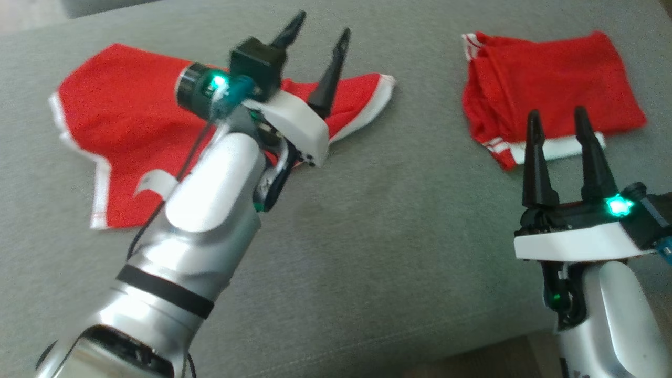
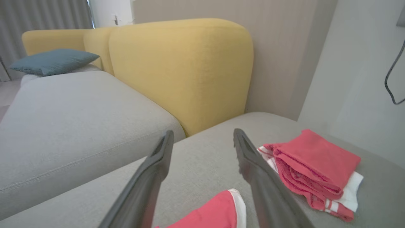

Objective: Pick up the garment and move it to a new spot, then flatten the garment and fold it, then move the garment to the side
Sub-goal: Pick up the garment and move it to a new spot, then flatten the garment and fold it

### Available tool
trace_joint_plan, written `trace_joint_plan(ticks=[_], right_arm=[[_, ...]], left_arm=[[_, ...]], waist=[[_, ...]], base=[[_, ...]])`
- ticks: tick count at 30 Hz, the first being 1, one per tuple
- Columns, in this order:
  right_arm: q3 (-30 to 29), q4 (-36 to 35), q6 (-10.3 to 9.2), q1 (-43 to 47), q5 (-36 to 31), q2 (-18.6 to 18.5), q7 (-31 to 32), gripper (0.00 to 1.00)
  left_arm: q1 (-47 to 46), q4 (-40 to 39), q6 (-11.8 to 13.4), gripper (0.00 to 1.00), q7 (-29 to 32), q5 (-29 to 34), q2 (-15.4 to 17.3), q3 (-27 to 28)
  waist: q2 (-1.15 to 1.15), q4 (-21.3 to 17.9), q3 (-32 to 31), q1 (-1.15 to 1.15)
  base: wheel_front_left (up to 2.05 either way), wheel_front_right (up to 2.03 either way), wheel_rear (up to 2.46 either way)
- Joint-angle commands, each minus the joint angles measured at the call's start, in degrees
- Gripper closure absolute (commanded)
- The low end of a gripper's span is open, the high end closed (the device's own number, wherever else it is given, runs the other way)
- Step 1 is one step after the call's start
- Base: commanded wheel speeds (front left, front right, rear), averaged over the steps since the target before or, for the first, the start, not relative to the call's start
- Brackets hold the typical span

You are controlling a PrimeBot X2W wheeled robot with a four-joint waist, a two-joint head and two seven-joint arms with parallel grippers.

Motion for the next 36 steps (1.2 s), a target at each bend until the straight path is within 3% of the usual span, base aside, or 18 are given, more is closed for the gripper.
trace_joint_plan(ticks=[1,10,21,28,36], right_arm=[[0.86,-1.70,0.36,-0.94,-0.52,-0.08,-0.23,0.00],[-1.43,-1.98,0.36,1.39,-2.68,-0.08,1.85,0.00],[-1.80,-1.28,0.36,4.42,-2.53,-0.08,3.24,0.00],[-0.69,-0.52,0.36,5.36,-2.47,-0.08,3.28,0.00],[-0.33,-0.44,0.36,5.15,-2.71,-0.08,3.41,0.00]], left_arm=[[-2.66,-1.71,0.67,0.00,-0.65,-0.44,1.27,2.60],[5.74,-7.56,3.17,0.00,-1.53,-2.87,7.34,9.19],[26.11,-19.95,7.33,0.00,-1.58,-4.72,12.58,17.05],[35.09,-26.03,8.23,0.00,-1.58,-3.19,10.34,21.44],[37.23,-27.82,6.54,0.00,-1.58,-0.65,7.94,23.96]], waist=[[0.00,2.24,-1.51,0.00],[0.00,11.13,-5.91,0.00],[0.00,17.96,-9.53,0.00],[0.00,19.11,-9.73,0.00],[0.00,20.35,-9.55,0.00]], base=[[0.00,0.00,0.00],[0.00,0.00,0.00],[0.00,0.00,0.00],[0.00,0.00,0.00],[0.00,0.00,0.00]])
